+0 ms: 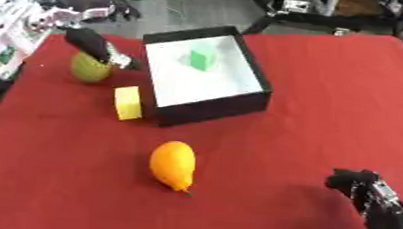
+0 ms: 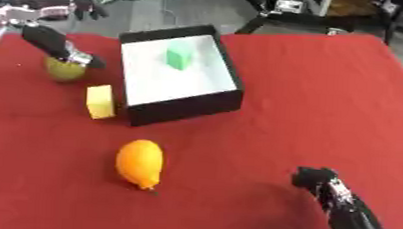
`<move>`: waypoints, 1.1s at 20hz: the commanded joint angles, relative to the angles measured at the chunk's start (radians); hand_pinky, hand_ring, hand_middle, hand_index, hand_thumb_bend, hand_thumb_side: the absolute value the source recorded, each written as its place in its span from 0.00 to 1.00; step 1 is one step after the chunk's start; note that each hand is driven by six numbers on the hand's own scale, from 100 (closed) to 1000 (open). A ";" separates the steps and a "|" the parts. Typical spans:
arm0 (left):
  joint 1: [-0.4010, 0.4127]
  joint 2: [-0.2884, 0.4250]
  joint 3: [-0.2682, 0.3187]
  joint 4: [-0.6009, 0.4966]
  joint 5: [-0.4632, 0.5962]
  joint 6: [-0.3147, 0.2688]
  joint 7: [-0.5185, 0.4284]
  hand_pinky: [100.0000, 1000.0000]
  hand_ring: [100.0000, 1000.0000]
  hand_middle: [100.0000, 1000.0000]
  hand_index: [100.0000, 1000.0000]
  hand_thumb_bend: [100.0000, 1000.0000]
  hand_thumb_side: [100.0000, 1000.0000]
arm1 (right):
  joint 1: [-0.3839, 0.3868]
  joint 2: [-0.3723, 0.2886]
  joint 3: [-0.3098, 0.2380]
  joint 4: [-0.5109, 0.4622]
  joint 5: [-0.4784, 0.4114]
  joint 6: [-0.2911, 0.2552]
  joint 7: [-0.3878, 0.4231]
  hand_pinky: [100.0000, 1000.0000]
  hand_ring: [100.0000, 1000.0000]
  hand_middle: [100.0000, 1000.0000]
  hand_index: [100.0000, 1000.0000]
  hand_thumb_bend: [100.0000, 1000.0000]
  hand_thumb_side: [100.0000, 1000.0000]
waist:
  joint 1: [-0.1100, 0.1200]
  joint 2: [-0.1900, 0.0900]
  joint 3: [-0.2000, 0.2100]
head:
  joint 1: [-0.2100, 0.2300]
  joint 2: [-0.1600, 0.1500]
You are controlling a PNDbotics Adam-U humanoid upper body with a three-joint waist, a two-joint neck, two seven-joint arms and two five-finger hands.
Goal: Pick up objects on the table and place them in the box.
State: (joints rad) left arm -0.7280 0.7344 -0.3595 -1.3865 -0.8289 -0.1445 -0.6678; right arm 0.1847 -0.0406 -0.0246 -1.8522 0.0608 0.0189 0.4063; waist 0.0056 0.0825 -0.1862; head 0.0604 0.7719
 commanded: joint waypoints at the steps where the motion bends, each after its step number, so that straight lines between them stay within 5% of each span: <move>1: 0.010 0.017 0.010 0.009 -0.036 0.012 -0.052 0.77 0.70 0.74 0.92 0.64 0.83 | -0.008 -0.018 -0.004 -0.014 0.002 -0.005 -0.002 1.00 0.78 0.68 0.77 0.00 1.00 | 0.011 -0.025 -0.004 | -0.004 -0.002; 12: 0.017 -0.086 0.007 0.144 -0.181 0.023 -0.035 0.76 0.69 0.73 0.90 0.65 0.80 | -0.011 -0.018 -0.005 -0.013 -0.004 -0.007 -0.003 1.00 0.78 0.68 0.77 0.00 1.00 | 0.009 -0.024 -0.006 | -0.014 -0.002; 18: 0.026 -0.133 0.029 0.231 -0.210 0.034 0.040 0.75 0.65 0.68 0.86 0.56 0.75 | -0.012 -0.017 -0.004 -0.013 -0.005 -0.007 -0.002 1.00 0.78 0.68 0.77 0.00 1.00 | 0.008 -0.023 -0.006 | -0.018 -0.002; 22: 0.034 -0.152 0.029 0.257 -0.163 0.023 0.089 0.74 0.61 0.62 0.82 0.41 0.65 | -0.011 -0.017 -0.005 -0.013 -0.005 -0.006 -0.003 1.00 0.78 0.67 0.77 0.00 1.00 | 0.008 -0.023 -0.005 | -0.018 -0.002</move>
State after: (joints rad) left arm -0.6816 0.5693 -0.3436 -1.1278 -1.0076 -0.1187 -0.5957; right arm 0.1771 -0.0410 -0.0247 -1.8521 0.0605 0.0168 0.4044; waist 0.0056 0.0825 -0.1911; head 0.0441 0.7719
